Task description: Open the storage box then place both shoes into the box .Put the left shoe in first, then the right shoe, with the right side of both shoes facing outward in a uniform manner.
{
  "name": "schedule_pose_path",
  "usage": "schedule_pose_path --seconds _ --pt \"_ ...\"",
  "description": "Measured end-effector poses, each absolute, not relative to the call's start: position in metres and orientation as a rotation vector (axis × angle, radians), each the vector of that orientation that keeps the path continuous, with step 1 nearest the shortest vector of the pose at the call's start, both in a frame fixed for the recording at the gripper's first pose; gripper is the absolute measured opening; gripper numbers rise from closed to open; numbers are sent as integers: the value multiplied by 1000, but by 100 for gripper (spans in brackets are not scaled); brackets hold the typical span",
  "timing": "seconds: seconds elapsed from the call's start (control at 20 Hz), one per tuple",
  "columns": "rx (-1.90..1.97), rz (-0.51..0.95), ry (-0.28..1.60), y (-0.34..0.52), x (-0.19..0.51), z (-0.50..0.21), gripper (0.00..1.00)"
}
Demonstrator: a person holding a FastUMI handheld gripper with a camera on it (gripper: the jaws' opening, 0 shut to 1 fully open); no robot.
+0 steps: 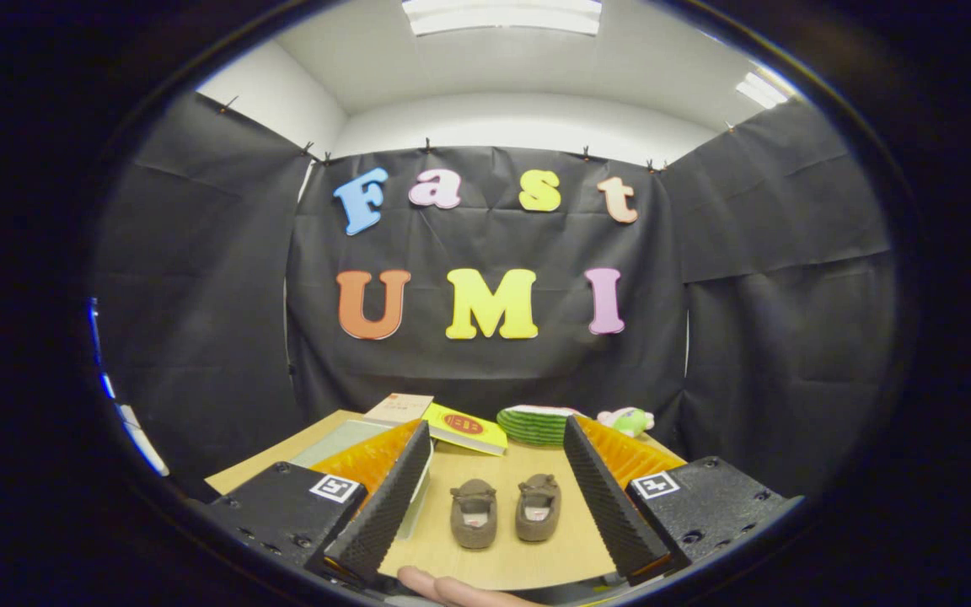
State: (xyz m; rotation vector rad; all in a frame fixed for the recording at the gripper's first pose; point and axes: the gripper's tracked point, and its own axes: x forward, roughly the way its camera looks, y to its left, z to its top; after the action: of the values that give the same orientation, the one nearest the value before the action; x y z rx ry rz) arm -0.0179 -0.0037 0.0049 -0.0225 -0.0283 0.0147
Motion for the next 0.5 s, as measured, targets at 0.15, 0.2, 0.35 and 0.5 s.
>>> schedule_pose_path --seconds 0.15,0.2,0.35,0.5 --pt "-2 18 -16 -9 -13 -1 100" --pt "-3 9 -23 -15 -11 1 100" --pt "97 68 -35 -9 -1 6 100" --pt "152 198 -3 10 16 1 100"
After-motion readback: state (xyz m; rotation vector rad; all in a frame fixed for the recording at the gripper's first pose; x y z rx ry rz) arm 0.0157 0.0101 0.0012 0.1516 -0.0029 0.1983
